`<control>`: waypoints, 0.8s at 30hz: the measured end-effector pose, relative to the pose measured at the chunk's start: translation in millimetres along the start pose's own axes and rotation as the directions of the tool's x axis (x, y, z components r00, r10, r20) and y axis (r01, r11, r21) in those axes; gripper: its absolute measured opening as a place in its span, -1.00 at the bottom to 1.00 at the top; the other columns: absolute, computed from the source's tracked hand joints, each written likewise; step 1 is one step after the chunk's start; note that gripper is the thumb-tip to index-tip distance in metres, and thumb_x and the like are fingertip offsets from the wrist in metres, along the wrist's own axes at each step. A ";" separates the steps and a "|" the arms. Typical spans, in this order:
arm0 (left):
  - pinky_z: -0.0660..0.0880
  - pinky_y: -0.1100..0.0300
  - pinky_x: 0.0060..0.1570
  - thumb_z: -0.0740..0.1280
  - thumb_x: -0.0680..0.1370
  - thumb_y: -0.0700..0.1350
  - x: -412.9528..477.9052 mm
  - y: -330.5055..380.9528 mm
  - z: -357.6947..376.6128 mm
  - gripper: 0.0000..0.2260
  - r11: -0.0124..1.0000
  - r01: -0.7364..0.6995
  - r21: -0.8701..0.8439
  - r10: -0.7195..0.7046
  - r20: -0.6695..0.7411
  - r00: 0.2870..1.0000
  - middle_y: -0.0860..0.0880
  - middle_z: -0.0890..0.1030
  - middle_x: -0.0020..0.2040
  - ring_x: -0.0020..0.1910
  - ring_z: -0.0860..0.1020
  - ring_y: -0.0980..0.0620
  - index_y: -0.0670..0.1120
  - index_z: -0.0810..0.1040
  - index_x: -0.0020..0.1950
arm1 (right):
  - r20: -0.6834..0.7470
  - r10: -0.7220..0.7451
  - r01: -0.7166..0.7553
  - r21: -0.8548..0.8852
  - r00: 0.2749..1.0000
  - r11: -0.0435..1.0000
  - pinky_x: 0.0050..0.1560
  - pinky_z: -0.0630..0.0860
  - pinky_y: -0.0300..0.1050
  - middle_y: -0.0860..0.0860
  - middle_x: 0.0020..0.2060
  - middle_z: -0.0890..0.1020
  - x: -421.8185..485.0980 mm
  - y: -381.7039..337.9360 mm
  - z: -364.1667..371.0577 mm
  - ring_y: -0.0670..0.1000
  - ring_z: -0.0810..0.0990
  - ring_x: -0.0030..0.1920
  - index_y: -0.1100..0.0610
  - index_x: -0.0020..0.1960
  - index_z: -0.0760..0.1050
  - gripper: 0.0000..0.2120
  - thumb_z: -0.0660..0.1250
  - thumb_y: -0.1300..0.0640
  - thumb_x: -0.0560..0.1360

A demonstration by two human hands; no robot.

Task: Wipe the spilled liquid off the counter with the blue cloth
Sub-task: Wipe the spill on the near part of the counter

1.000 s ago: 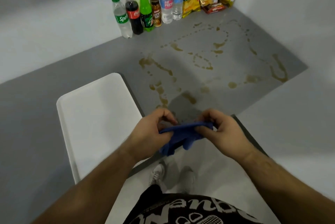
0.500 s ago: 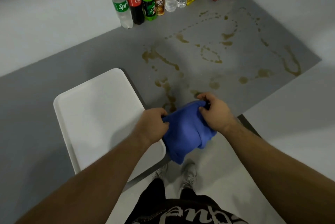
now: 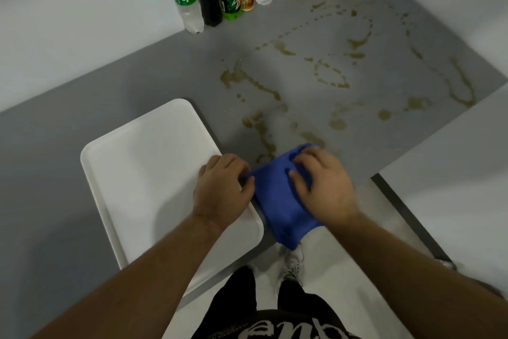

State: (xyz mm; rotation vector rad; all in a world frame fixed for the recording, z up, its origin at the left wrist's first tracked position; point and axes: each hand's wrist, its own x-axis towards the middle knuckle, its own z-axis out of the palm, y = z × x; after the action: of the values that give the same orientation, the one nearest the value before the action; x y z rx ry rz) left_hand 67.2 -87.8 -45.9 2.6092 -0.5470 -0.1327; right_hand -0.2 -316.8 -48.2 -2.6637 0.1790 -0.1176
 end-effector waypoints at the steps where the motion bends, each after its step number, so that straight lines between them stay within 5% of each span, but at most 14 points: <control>1: 0.52 0.04 0.14 0.40 0.55 0.04 -1.1 -7.7 1.3 -0.85 1.000 -0.020 0.018 0.021 -0.033 0.999 0.03 0.63 0.06 0.09 0.53 0.00 0.00 0.61 0.03 | 0.011 -0.013 0.014 -0.029 1.000 0.999 0.40 0.45 0.20 0.13 0.33 0.59 -9.8 -5.6 8.6 0.19 0.54 0.31 0.14 0.27 0.63 -0.66 0.42 -0.04 0.60; 5: 0.40 -0.12 0.45 0.33 0.59 0.08 2.0 -35.3 6.2 -0.73 0.993 -0.089 0.072 0.096 -0.097 0.991 -0.05 0.59 0.30 0.33 0.50 -0.10 -0.05 0.62 0.16 | 0.070 0.036 -0.026 -0.137 0.997 0.990 0.61 0.09 0.35 0.12 0.58 0.38 -37.9 -23.7 39.2 0.21 0.33 0.58 0.08 0.46 0.51 -0.42 0.30 -0.28 0.61; 10: 0.20 -0.26 0.56 0.21 0.63 0.21 5.8 -46.8 11.6 -0.53 0.990 -0.022 0.137 0.033 -0.076 0.997 -0.10 0.37 0.56 0.60 0.27 -0.14 -0.07 0.47 0.39 | 0.102 -0.022 0.044 -0.222 0.995 0.974 0.58 0.02 0.45 0.04 0.66 0.22 -35.9 -19.4 47.2 0.22 0.13 0.66 -0.01 0.60 0.36 -0.27 0.14 -0.44 0.61; 15: 0.18 -0.24 0.59 0.10 0.64 0.28 8.2 -52.0 18.5 -0.44 0.982 -0.008 0.190 0.017 -0.050 0.999 -0.08 0.32 0.61 0.63 0.22 -0.12 -0.06 0.44 0.46 | 0.207 0.014 0.051 -0.306 0.978 0.951 0.57 0.00 0.49 0.07 0.70 0.05 -24.0 -5.3 40.1 0.29 -0.04 0.68 -0.19 0.69 0.06 -0.15 0.03 -0.58 0.53; 24: 0.22 -0.28 0.56 0.13 0.61 0.26 10.1 -53.7 24.5 -0.44 0.965 -0.009 0.262 0.023 -0.052 0.998 -0.10 0.39 0.57 0.60 0.27 -0.16 -0.07 0.44 0.47 | 0.225 -0.002 0.070 -0.293 0.974 0.954 0.58 0.00 0.47 0.08 0.70 0.00 -11.0 -13.9 52.4 0.30 -0.06 0.67 -0.24 0.69 -0.07 -0.20 -0.02 -0.55 0.56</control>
State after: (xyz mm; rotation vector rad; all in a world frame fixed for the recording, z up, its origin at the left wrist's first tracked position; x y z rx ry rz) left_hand 91.1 -58.8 -92.5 2.8539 -0.6021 0.0177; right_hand -3.6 -279.6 -89.0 -2.9562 0.0798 0.2145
